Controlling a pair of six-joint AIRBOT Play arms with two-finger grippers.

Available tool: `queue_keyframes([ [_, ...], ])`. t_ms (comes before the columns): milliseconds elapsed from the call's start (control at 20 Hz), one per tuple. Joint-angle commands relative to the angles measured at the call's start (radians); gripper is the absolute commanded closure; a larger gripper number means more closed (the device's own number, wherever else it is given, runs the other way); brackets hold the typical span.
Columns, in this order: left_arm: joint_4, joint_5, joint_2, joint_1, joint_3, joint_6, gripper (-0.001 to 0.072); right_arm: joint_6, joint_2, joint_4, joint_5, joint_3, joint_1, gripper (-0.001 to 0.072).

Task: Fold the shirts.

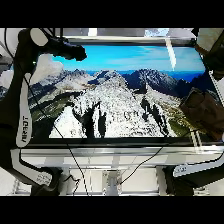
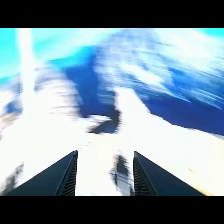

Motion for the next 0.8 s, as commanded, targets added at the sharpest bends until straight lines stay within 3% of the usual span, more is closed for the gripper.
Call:
queue_keyframes([
  [0, 0.092, -0.057, 0.0, -0.048, 0.0, 0.03, 0.0366, -0.095, -0.001, 0.077, -0.114, 0.0, 0.278, 0.031],
  [150, 0.031, -0.108, 0.0, -0.053, 0.0, -0.007, 0.0366, -0.165, -0.001, -0.012, -0.167, 0.0, 0.51, 0.031],
  [300, -0.082, -0.154, 0.0, -0.053, 0.0, -0.043, 0.0366, -0.19, -0.001, -0.198, -0.193, 0.0, 0.691, 0.0311],
  [650, -0.239, -0.257, -0.001, -0.054, -0.06, -0.044, 0.0368, -0.19, -0.001, -0.365, -0.2, 0.0, 0.919, 0.0313],
  [700, -0.247, -0.266, -0.002, -0.054, -0.07, -0.044, 0.0369, -0.19, -0.001, -0.364, -0.198, 0.0, 0.931, 0.0336],
  [750, -0.25, -0.271, -0.002, -0.054, -0.077, -0.044, 0.0382, -0.19, -0.001, -0.364, -0.192, 0.0, 0.941, 0.0491],
])
